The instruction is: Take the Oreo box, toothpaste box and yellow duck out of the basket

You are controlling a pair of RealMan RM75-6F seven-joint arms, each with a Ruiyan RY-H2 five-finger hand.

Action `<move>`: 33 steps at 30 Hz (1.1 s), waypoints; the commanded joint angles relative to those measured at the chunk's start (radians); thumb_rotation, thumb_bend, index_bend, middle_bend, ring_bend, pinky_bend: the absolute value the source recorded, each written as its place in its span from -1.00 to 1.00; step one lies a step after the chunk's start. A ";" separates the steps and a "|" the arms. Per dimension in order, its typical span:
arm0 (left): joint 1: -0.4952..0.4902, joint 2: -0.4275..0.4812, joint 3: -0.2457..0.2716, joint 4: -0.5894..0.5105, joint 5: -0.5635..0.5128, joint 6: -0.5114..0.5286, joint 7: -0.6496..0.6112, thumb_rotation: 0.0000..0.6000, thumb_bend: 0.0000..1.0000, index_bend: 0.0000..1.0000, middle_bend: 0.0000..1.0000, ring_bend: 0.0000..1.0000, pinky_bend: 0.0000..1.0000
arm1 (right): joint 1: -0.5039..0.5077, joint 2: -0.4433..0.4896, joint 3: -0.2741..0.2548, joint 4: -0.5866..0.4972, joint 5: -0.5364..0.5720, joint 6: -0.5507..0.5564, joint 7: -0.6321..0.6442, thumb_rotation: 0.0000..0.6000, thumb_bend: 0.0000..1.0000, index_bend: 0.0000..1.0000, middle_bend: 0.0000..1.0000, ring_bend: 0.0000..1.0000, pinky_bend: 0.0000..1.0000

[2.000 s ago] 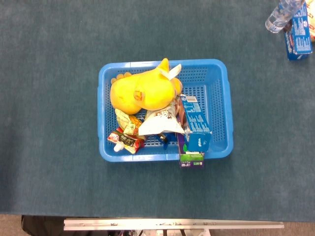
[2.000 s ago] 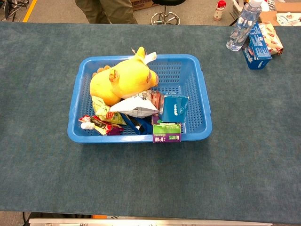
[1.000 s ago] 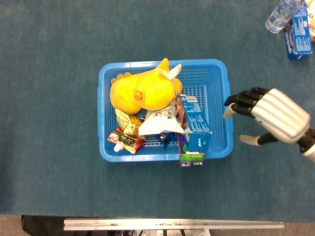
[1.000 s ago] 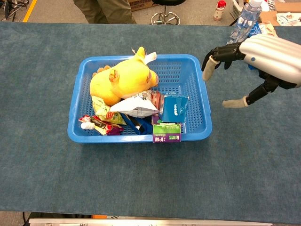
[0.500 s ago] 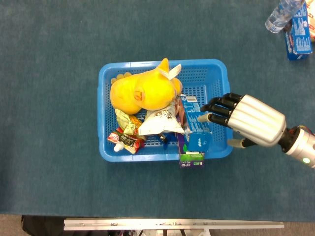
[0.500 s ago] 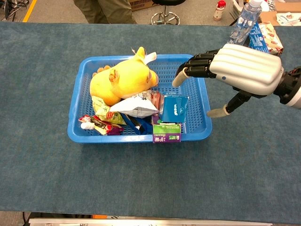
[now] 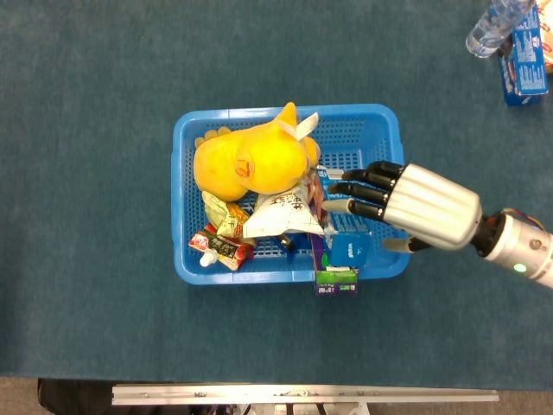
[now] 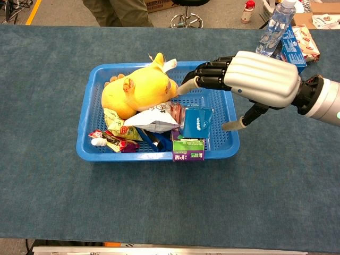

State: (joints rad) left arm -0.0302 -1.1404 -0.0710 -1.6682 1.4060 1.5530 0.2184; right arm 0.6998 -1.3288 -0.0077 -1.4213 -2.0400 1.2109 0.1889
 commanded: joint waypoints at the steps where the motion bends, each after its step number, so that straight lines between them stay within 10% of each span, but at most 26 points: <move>1: 0.000 0.000 -0.001 0.000 -0.001 -0.001 -0.001 1.00 -0.28 -0.37 -0.39 -0.43 0.01 | 0.044 -0.035 -0.012 0.058 -0.020 0.014 0.059 1.00 -1.00 -0.65 -0.58 -0.61 -0.36; 23: 0.000 0.000 0.001 0.002 -0.003 -0.007 0.004 1.00 -0.28 -0.37 -0.39 -0.43 0.01 | 0.154 -0.123 -0.069 0.190 -0.003 0.058 0.214 1.00 -1.00 -0.73 -0.46 -0.42 -0.09; 33: 0.001 -0.001 -0.001 0.002 -0.004 -0.007 0.005 1.00 -0.28 -0.37 -0.39 -0.43 0.01 | 0.140 -0.135 -0.070 0.193 0.037 0.089 0.176 1.00 -1.00 -0.14 0.01 0.08 0.05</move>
State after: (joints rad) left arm -0.0294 -1.1412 -0.0717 -1.6667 1.4023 1.5459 0.2238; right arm 0.8411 -1.4630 -0.0770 -1.2296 -2.0040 1.2988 0.3663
